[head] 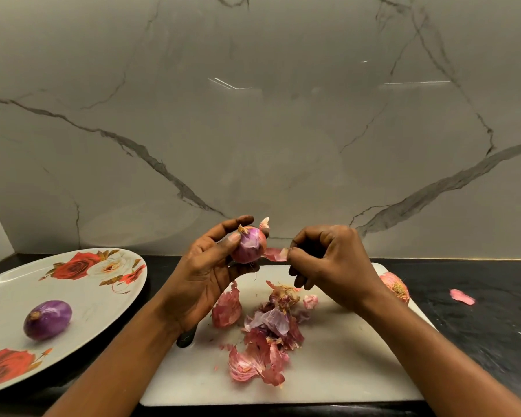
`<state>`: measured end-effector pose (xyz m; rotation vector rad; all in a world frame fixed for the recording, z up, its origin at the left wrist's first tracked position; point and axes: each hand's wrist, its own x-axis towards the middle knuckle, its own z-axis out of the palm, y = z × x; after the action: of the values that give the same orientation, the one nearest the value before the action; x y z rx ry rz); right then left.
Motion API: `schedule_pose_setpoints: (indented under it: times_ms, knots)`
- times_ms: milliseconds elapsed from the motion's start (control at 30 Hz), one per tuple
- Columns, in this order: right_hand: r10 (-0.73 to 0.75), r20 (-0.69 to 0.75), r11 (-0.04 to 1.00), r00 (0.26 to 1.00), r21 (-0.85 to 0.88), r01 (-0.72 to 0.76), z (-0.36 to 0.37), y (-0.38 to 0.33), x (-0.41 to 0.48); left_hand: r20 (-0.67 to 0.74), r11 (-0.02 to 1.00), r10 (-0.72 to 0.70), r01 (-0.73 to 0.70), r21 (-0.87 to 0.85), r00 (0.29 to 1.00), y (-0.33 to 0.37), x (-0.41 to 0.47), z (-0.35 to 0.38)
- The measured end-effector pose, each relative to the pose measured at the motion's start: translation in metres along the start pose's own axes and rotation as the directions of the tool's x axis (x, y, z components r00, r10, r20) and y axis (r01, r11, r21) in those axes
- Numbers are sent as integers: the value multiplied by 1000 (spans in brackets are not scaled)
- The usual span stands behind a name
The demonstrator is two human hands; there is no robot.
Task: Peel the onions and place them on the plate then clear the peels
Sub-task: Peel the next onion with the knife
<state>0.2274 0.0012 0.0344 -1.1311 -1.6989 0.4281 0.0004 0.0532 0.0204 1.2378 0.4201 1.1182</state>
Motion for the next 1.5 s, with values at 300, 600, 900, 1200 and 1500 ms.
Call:
schedule_pose_setpoints:
  times_ms: [300, 600, 900, 1200, 1500]
  knots:
    - [19, 34, 999, 999, 41, -20, -2, -3, -1, -54, 996, 9, -14, -90, 998, 3, 0, 1]
    - [125, 189, 973, 974, 166, -157, -2, -6, 1, 3, 1000, 12, -12, 16, 1000, 0, -1, 0]
    - [250, 244, 923, 937, 231, -307, 3, -13, 1, 29, 988, 56, -59, 141, 998, -5, -4, 0]
    - [326, 294, 806, 899, 411, -427, 2, -14, 3, 77, 958, 88, -106, 266, 993, -4, -5, 4]
    - [309, 211, 827, 927, 422, -371, -1, -15, 3, 181, 960, 32, -81, 268, 983, 11, 14, 2]
